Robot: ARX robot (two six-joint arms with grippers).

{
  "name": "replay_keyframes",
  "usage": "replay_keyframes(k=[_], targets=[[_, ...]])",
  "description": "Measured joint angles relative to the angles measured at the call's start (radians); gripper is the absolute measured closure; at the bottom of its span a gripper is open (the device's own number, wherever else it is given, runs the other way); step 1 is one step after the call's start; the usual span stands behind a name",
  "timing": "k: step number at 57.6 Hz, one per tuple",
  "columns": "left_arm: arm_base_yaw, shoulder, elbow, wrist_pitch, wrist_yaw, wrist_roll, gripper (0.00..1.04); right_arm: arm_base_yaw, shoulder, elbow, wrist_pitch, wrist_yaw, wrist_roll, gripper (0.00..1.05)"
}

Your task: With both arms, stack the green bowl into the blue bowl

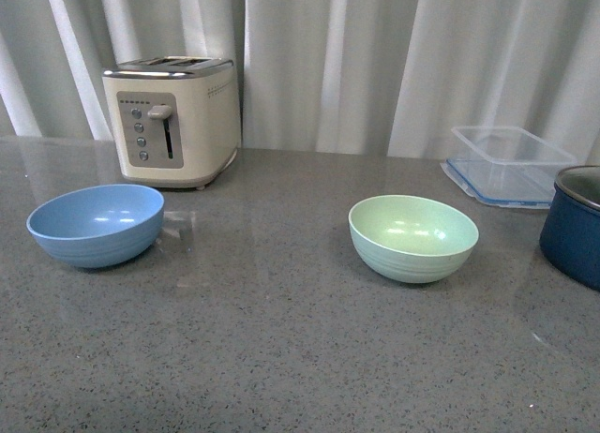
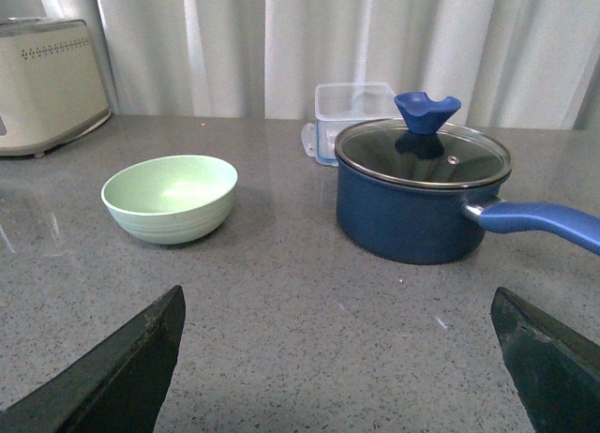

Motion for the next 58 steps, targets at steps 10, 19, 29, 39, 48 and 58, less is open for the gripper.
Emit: replay_keyframes(k=[10, 19, 29, 39, 48, 58], targets=[[0.000, 0.000, 0.000, 0.000, 0.000, 0.000, 0.07, 0.000, 0.000, 0.000, 0.000, 0.000, 0.000, 0.10], [0.000, 0.000, 0.000, 0.000, 0.000, 0.000, 0.07, 0.000, 0.000, 0.000, 0.000, 0.000, 0.000, 0.10], [-0.002, 0.003, 0.001, -0.003, -0.012, -0.001, 0.07, 0.000, 0.000, 0.000, 0.000, 0.000, 0.000, 0.10], [-0.037, 0.174, 0.066, -0.117, -0.175, -0.038, 0.07, 0.000, -0.001, 0.000, 0.000, 0.000, 0.000, 0.10], [0.027, 0.351, 0.198, -0.055, -0.125, -0.054, 0.07, 0.000, -0.001, 0.000, 0.000, 0.000, 0.000, 0.10], [0.131, 0.593, 0.359, -0.020, -0.020, -0.107, 0.07, 0.000, -0.001, 0.000, 0.000, 0.000, 0.000, 0.10]])
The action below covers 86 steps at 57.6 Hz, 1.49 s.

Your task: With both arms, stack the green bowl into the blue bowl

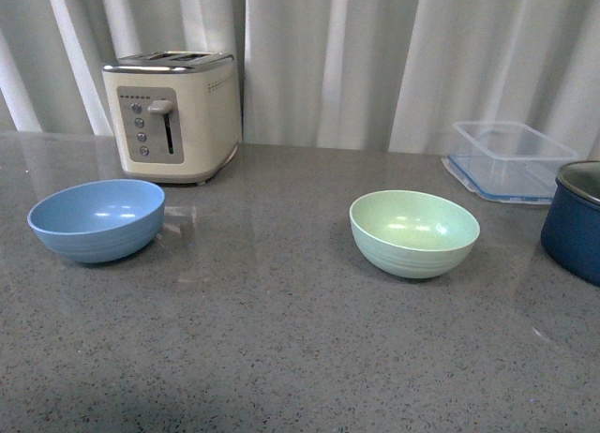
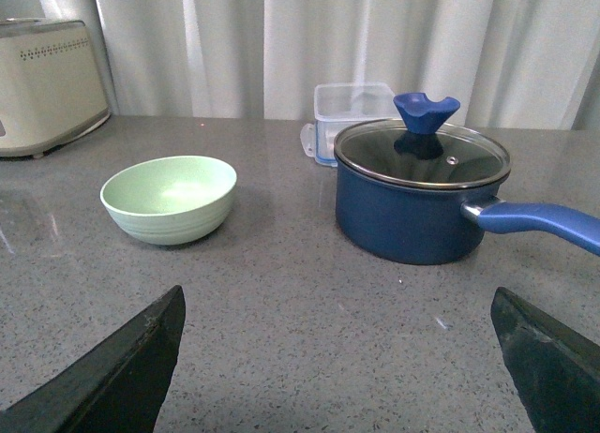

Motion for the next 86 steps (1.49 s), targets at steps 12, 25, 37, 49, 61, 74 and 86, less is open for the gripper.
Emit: replay_keyframes(k=[12, 25, 37, 49, 61, 74, 86], targets=[[0.083, 0.287, 0.229, -0.014, 0.076, -0.099, 0.07, 0.000, 0.000, 0.000, 0.000, 0.000, 0.000, 0.10], [0.092, 0.549, 0.414, -0.033, 0.128, -0.196, 0.07, 0.000, 0.000, 0.000, 0.000, 0.000, 0.000, 0.10], [0.064, 0.760, 0.577, -0.060, 0.148, -0.264, 0.07, 0.000, 0.000, 0.000, 0.000, 0.000, 0.000, 0.10], [0.040, 0.949, 0.723, -0.115, 0.127, -0.299, 0.07, 0.000, 0.000, 0.000, 0.000, 0.000, 0.000, 0.10], [0.018, 1.088, 0.845, -0.154, 0.100, -0.310, 0.07, 0.000, 0.000, 0.000, 0.000, 0.000, 0.000, 0.10], [-0.016, 1.210, 0.967, -0.206, 0.070, -0.312, 0.07, 0.000, 0.000, 0.000, 0.000, 0.000, 0.000, 0.10], [-0.039, 1.275, 1.017, -0.230, 0.050, -0.311, 0.07, 0.000, 0.000, 0.000, 0.000, 0.000, 0.000, 0.10]])
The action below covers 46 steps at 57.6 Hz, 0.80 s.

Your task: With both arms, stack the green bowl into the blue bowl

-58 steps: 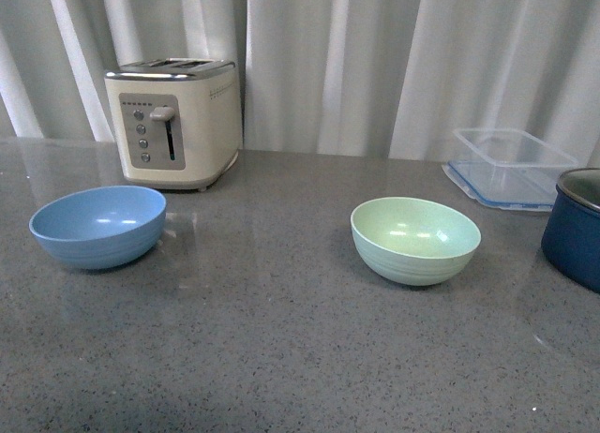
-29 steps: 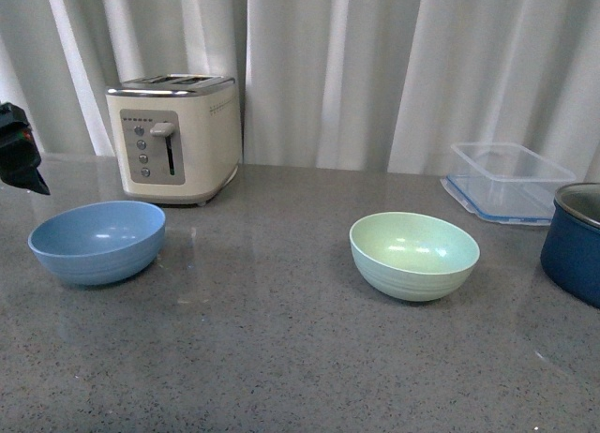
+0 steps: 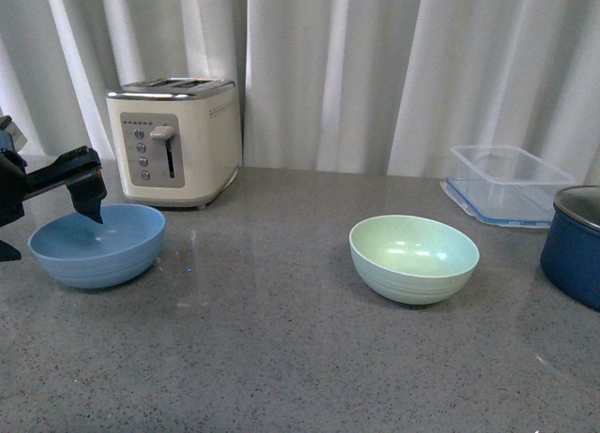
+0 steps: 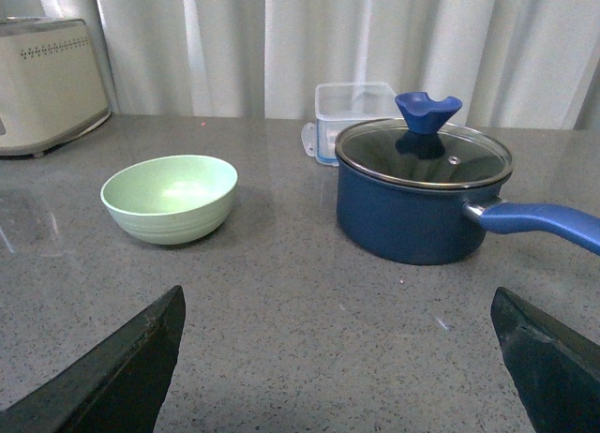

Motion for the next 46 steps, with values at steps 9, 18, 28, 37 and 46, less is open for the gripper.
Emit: replay_keyframes(k=[9, 18, 28, 37, 46], targets=[[-0.005, 0.022, 0.018, -0.013, -0.008, 0.002, 0.28, 0.000, 0.000, 0.000, 0.000, 0.000, 0.000, 0.10], [-0.005, 0.034, 0.030, -0.021, -0.007, 0.001, 0.51, 0.000, 0.000, 0.000, 0.000, 0.000, 0.000, 0.10], [-0.004, 0.038, 0.041, -0.035, 0.003, 0.002, 0.85, 0.000, 0.000, 0.000, 0.000, 0.000, 0.000, 0.10], [-0.014, 0.020, 0.046, -0.037, 0.049, -0.007, 1.01, 0.000, 0.000, 0.000, 0.000, 0.000, 0.000, 0.10], [-0.049, -0.027, 0.052, -0.037, 0.069, -0.014, 1.01, 0.000, 0.000, 0.000, 0.000, 0.000, 0.000, 0.10]])
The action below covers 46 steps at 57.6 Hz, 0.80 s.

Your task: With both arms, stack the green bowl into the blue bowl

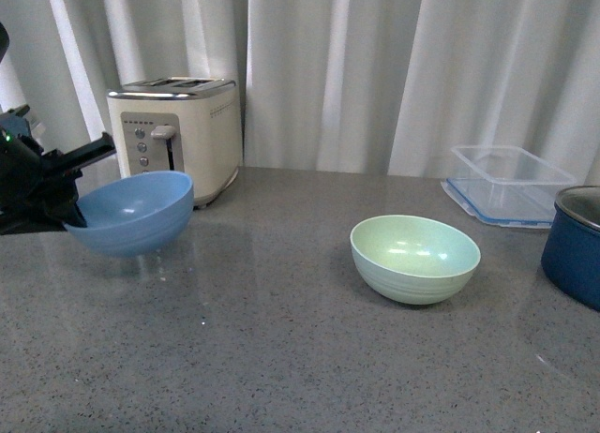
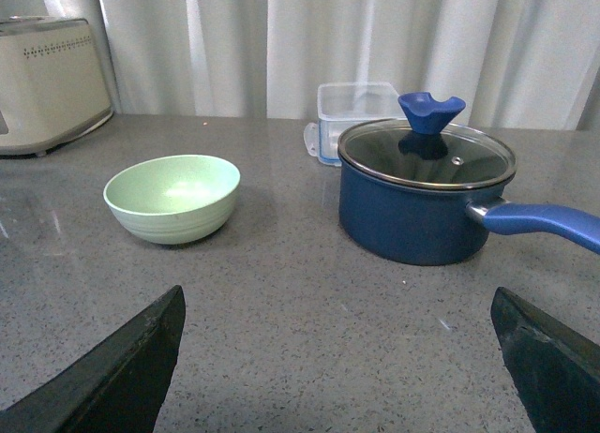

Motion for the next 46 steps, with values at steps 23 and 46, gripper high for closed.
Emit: replay_keyframes(k=[23, 46], targets=[[-0.192, -0.007, 0.076, 0.000, -0.013, -0.015, 1.01, 0.000, 0.000, 0.000, 0.000, 0.000, 0.000, 0.10], [-0.277, 0.108, 0.111, -0.016, -0.055, -0.018, 1.01, 0.000, 0.000, 0.000, 0.000, 0.000, 0.000, 0.10]])
